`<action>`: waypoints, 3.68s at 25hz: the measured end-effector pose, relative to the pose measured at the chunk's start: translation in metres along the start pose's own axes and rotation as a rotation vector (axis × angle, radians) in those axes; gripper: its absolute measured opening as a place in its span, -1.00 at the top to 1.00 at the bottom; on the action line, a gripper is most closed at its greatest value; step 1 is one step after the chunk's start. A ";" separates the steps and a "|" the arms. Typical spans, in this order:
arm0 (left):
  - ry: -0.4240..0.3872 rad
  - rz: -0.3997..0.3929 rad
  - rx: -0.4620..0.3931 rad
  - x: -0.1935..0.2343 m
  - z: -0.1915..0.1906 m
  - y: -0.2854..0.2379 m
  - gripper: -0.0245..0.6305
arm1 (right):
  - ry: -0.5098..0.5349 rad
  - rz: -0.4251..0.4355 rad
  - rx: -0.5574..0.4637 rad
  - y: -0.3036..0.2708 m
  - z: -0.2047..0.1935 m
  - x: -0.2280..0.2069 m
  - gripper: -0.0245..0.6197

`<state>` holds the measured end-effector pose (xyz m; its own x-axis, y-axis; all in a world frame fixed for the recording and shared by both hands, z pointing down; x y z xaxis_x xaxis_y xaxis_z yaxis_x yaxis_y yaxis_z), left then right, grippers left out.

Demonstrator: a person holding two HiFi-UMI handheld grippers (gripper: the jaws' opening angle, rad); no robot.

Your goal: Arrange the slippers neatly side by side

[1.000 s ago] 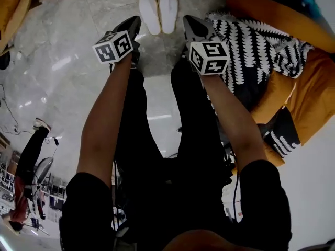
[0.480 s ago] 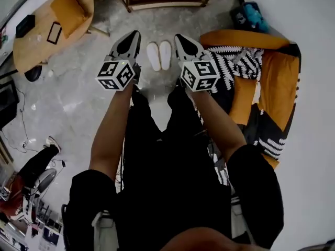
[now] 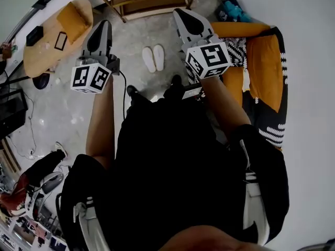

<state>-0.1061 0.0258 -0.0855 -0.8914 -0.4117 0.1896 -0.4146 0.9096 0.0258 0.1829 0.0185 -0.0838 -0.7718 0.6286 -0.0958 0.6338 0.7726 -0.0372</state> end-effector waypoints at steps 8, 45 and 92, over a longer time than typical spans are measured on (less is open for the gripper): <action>-0.062 0.057 -0.098 -0.044 0.020 0.040 0.87 | -0.077 -0.002 -0.072 0.058 0.005 -0.046 0.82; 0.070 -0.045 0.034 -0.079 -0.055 0.343 0.87 | -0.078 0.055 0.052 0.225 -0.059 0.234 0.83; 0.034 -0.077 0.067 -0.133 -0.039 0.376 0.87 | -0.126 0.034 0.012 0.300 -0.062 0.251 0.83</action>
<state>-0.1361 0.4243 -0.0628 -0.8499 -0.4774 0.2231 -0.4943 0.8689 -0.0236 0.1760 0.4137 -0.0577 -0.7381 0.6374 -0.2211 0.6604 0.7496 -0.0436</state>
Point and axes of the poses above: the fingertips, and each gripper's own axes: y backward along the fingers, x to its left, z out of its top, the point moved 9 cm from there along y, backward along the fingers, and after that the axes turned 5 degrees about z, right-handed, at the moved point
